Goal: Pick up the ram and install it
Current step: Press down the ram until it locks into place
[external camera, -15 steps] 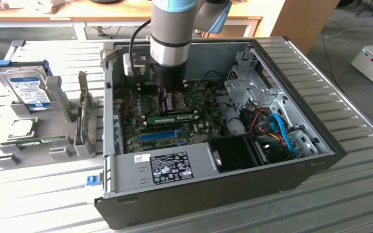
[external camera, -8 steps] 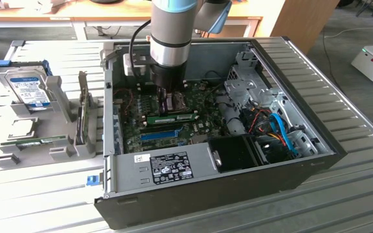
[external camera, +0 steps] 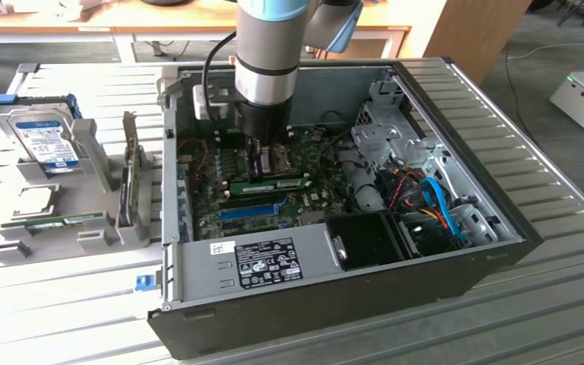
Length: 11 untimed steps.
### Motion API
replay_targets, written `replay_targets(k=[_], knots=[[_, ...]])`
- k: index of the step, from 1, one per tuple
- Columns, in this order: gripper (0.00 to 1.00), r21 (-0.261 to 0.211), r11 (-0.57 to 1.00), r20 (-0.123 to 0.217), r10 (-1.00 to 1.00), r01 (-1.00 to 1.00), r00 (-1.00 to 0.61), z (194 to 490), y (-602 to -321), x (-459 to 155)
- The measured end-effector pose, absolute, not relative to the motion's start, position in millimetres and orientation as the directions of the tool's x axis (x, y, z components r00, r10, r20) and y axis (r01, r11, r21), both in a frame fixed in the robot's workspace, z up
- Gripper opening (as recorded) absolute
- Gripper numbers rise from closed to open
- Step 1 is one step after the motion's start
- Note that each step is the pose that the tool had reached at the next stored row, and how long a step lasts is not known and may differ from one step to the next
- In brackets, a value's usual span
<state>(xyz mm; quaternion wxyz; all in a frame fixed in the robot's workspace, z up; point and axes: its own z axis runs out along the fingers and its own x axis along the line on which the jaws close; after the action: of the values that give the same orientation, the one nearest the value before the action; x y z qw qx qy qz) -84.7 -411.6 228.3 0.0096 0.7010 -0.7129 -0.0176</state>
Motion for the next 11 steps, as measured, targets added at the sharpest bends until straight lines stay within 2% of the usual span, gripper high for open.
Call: replay_targets(k=[11], knots=[[0.11,0.038,0.017,-0.011,-1.000,-0.999,-0.017,227.2,-411.6,-84.7]])
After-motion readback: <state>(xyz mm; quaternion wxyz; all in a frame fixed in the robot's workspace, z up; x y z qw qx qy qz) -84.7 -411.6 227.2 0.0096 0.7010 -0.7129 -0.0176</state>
